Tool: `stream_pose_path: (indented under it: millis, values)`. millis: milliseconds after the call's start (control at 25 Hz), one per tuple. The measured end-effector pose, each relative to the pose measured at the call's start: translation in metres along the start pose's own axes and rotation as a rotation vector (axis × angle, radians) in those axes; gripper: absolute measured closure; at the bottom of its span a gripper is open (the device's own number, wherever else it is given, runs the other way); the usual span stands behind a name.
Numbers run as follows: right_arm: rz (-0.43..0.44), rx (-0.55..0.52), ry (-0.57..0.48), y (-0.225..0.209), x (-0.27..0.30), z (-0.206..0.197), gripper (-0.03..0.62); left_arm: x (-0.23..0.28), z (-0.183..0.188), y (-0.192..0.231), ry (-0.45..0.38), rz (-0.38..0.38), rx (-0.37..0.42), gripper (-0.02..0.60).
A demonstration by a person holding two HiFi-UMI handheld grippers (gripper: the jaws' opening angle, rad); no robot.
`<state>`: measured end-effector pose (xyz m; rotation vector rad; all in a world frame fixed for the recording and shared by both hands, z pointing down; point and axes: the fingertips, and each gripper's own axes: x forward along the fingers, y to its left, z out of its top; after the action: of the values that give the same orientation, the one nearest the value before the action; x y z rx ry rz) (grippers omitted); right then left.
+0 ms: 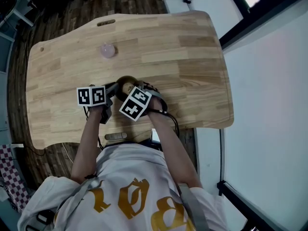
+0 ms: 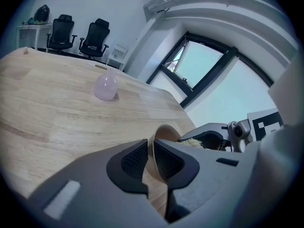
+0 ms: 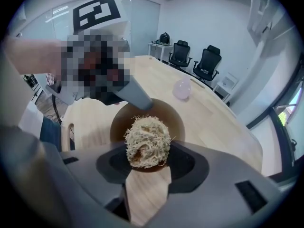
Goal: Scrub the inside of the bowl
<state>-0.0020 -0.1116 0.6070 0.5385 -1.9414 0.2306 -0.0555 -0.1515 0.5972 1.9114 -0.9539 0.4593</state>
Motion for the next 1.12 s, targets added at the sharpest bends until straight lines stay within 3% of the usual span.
stream_pose_path:
  millis: [200, 480, 760, 1120]
  values:
    - [-0.047, 0.006, -0.001, -0.007, 0.003, -0.004, 0.413, 0.009, -0.002, -0.002, 0.012, -0.011, 0.005, 0.543]
    - [-0.007, 0.004, -0.018, -0.008, 0.007, 0.000, 0.413, 0.015, 0.001, 0.000, 0.029, -0.024, 0.005, 0.543]
    - [-0.036, 0.173, -0.136, -0.026, -0.008, 0.013, 0.413, 0.020, 0.007, 0.023, 0.004, 0.016, -0.011, 0.545]
    - [-0.011, 0.508, -0.268, -0.044, -0.015, -0.001, 0.413, 0.028, 0.002, 0.037, -0.021, 0.057, -0.039, 0.543]
